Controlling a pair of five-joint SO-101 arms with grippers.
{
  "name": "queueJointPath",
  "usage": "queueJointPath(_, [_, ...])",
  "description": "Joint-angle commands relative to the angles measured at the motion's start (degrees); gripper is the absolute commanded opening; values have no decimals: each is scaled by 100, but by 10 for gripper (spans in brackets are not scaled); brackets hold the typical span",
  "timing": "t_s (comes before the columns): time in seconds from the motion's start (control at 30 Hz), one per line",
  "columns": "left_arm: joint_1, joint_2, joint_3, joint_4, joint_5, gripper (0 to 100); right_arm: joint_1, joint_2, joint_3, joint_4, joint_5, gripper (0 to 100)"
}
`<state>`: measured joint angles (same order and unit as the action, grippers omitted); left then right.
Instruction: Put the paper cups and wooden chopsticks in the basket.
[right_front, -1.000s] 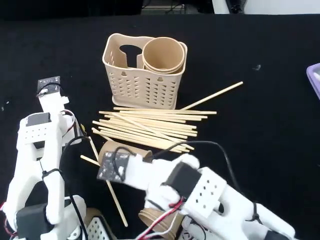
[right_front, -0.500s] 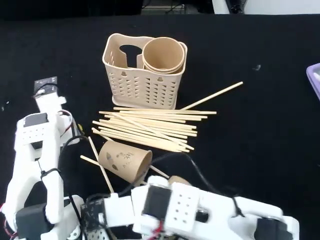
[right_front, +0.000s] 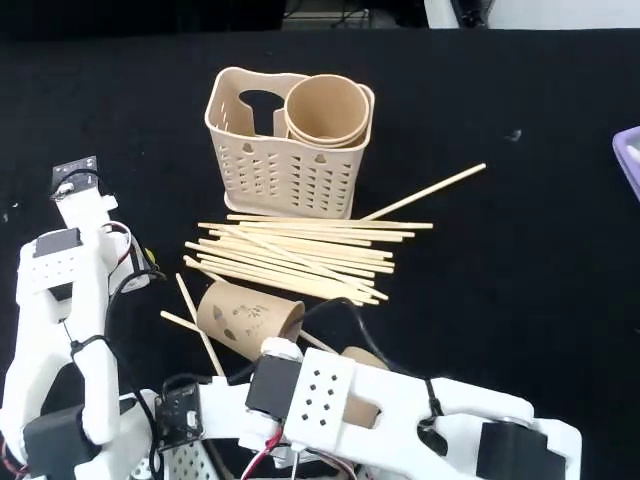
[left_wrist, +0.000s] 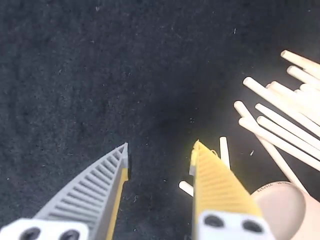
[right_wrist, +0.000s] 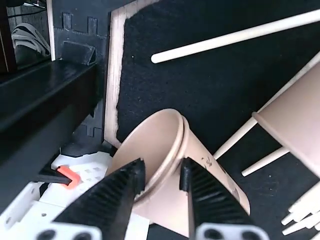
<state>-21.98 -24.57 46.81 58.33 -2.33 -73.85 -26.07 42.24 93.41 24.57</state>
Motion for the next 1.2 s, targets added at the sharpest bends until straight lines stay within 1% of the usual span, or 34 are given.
queueJointPath(0.0, [4, -167, -198, -70, 0, 205, 158, 75, -136, -62, -211, 124])
queueJointPath(0.23, [-40, -167, -198, -70, 0, 205, 255, 31, -127, -53, -211, 128])
queueJointPath(0.4, [-40, -167, -198, -70, 0, 205, 958, 31, -66, -114, -132, 128])
queueJointPath(0.53, [-40, -167, -198, -70, 0, 205, 1310, 13, -40, -62, 167, 124])
queueJointPath(0.63, [-40, -167, -189, -70, 0, 205, 1371, -13, -84, 44, 167, 108])
queueJointPath(0.73, [-40, -167, -189, -70, 0, 205, 1354, -13, -145, 97, 167, 7])
queueJointPath(0.8, [-40, -167, -189, -70, 0, 205, 1371, -13, -145, 132, 167, 20])
queueJointPath(1.03, [-48, -167, -189, -70, 0, 205, 1371, -286, -259, 220, 149, 11])
queueJointPath(1.1, [-66, -167, -198, -70, 176, 205, 1424, -593, -277, 299, 149, 11])
queueJointPath(1.17, [-224, -167, -268, -53, 396, 205, 1538, -919, -303, 440, 149, 11])
